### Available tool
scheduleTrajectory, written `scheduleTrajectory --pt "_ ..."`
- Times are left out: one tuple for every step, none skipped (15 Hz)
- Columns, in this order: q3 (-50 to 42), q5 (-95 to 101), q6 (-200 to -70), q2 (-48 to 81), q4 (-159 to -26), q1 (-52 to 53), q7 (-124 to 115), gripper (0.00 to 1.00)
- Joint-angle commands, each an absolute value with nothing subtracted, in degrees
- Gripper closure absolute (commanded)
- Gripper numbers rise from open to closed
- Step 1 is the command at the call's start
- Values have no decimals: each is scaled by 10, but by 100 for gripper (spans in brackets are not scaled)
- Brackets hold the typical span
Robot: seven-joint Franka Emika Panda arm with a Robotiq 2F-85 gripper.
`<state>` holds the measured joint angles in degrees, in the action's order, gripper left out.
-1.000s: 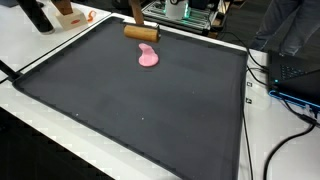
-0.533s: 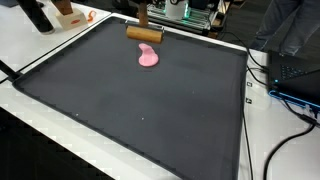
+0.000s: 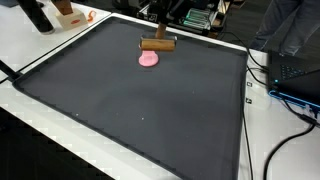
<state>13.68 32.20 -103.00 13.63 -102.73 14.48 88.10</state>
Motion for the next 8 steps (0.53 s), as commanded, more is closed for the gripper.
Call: scheduleTrajectory --pt "146 371 -1029 150 -1035 159 942 76" --pt "148 382 -1030 155 -1037 162 958 76" --pt "150 394 -1030 160 -1038 165 974 76" --pt "151 404 -1032 165 -1040 167 988 76" --pt "153 411 -1033 170 -1041 169 999 76" --pt "155 414 -1035 174 -1042 170 1007 76" --pt "156 417 -1037 177 -1044 171 1015 76" --pt "158 416 -1036 181 -1045 172 1021 76"
